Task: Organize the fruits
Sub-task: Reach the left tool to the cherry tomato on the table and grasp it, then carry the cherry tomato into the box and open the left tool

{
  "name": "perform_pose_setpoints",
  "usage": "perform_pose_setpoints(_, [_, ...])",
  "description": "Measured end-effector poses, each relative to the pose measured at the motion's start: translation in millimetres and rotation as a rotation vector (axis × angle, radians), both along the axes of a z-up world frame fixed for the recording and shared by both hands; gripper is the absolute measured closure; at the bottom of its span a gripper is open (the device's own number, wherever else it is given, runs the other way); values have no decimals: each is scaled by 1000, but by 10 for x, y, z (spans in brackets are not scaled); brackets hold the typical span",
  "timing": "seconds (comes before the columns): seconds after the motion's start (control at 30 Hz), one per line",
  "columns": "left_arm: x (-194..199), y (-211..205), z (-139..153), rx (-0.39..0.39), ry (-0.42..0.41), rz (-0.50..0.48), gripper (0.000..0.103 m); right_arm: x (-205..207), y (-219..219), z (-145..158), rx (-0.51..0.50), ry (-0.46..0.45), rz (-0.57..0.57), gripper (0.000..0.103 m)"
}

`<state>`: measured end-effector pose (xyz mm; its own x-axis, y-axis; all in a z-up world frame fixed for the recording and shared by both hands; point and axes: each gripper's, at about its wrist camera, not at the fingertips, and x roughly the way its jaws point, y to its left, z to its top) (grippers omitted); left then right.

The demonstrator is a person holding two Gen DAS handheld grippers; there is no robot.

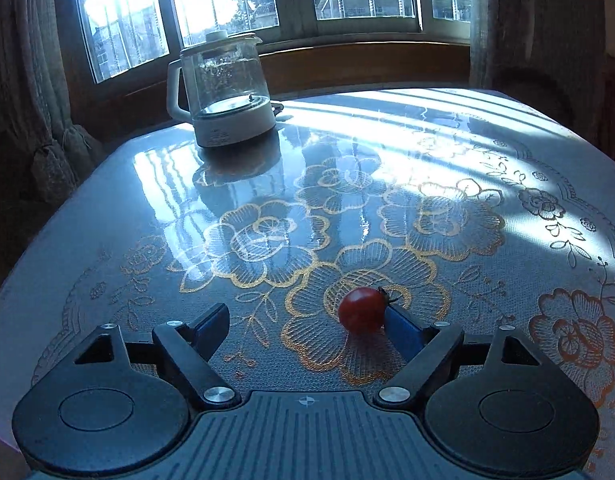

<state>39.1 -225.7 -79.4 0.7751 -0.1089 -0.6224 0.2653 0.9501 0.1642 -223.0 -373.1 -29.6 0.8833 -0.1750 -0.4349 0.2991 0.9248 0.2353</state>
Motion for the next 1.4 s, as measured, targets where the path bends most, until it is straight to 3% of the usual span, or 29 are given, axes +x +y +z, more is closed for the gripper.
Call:
perform_pose_setpoints(0.1, [-63,-71,-17,27,-49,1,18,24,-51,-36,15,6,25,11])
perform_pose_setpoints(0.3, [45,-100,-75,17,-29,17,18,127,-188,-79,38,17,53,11])
perform_pose_setpoints(0.4, [100,-109,-107,-24,-8,13,19,194,-231,-102,49,22,62,11])
perform_pose_setpoints(0.43, [98,-116,-109,-28,-10,7,22,209,-244,-111,51,24,63,11])
perform_pose_setpoints(0.5, [87,-150,-106,-43,-9,-22,40,218,-260,-126,55,26,64,11])
perform_pose_setpoints(0.8, [85,-179,-96,-102,25,-79,70,265,-289,-138,66,24,57,11])
perform_pose_setpoints(1.4, [25,-77,-53,-144,41,-88,73,227,-274,-115,65,21,39,11])
